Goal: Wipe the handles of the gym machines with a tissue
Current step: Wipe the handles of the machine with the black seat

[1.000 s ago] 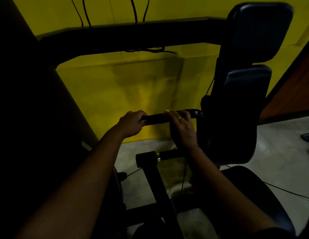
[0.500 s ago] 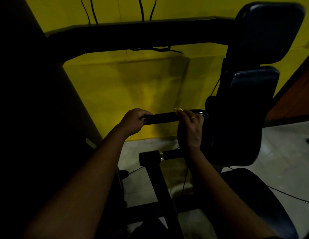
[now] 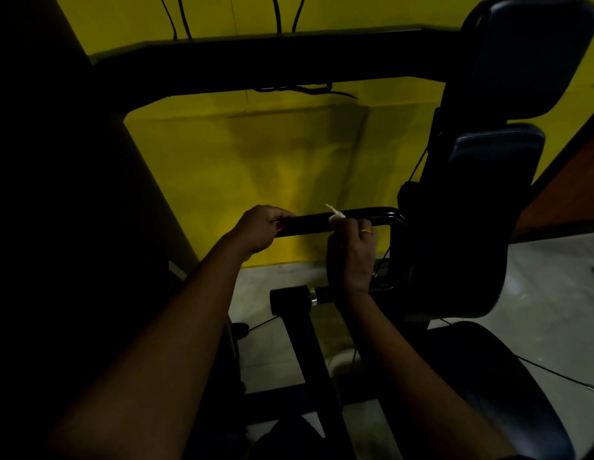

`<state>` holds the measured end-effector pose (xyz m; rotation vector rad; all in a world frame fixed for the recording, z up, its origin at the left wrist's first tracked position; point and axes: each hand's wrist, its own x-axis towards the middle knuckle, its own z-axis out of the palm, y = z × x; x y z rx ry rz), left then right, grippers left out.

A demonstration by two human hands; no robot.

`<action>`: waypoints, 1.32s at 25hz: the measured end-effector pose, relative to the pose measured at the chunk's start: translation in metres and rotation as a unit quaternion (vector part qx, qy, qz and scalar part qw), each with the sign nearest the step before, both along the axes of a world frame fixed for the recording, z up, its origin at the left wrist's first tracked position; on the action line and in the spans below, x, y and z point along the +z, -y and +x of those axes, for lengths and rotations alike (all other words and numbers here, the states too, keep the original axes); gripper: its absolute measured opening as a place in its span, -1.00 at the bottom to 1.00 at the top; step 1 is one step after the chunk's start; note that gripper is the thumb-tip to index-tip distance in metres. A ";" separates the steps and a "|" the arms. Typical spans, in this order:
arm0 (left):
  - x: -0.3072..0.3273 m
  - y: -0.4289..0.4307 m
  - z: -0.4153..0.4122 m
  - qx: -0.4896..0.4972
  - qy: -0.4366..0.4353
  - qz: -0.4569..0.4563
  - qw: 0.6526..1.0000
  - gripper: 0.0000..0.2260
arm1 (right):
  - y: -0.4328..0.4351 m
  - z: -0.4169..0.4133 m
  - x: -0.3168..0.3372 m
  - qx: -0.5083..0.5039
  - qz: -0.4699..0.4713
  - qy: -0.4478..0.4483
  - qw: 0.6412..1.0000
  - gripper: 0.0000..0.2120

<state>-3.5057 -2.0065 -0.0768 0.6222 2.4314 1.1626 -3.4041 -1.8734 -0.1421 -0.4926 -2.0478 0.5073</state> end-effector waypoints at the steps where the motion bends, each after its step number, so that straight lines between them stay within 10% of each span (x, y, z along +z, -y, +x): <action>1: 0.000 -0.001 0.000 0.001 -0.001 -0.002 1.000 -0.74 | 0.008 -0.004 0.001 -0.007 -0.041 0.002 0.999 -0.77; 7: 0.000 0.000 0.002 0.006 0.023 0.033 0.999 -0.79 | 0.015 -0.004 -0.008 0.168 -0.027 0.113 0.979 -0.88; 13: 0.006 -0.003 0.007 0.009 -0.013 -0.013 1.000 -0.74 | 0.008 -0.003 -0.005 -0.057 -0.325 -0.092 0.940 -0.94; 18: 0.006 -0.002 0.010 0.011 -0.014 -0.003 1.000 -0.77 | 0.058 -0.030 -0.014 0.067 -0.584 -0.065 0.806 -0.76; 22: 0.003 -0.003 0.009 0.018 -0.030 -0.014 0.999 -0.74 | 0.026 -0.034 -0.001 0.072 -0.738 -0.248 0.623 -0.83; 29: 0.002 -0.004 0.008 0.014 -0.043 -0.014 0.999 -0.75 | 0.005 -0.028 0.005 0.239 -0.735 0.006 0.634 -0.80; 31: 0.001 -0.005 0.007 0.011 -0.051 -0.023 0.998 -0.73 | -0.017 -0.027 0.006 0.230 -0.706 -0.051 0.668 -0.77; 33: 0.001 -0.005 0.007 0.008 -0.060 -0.031 0.998 -0.73 | -0.023 -0.035 0.000 0.267 -0.748 -0.088 0.601 -0.78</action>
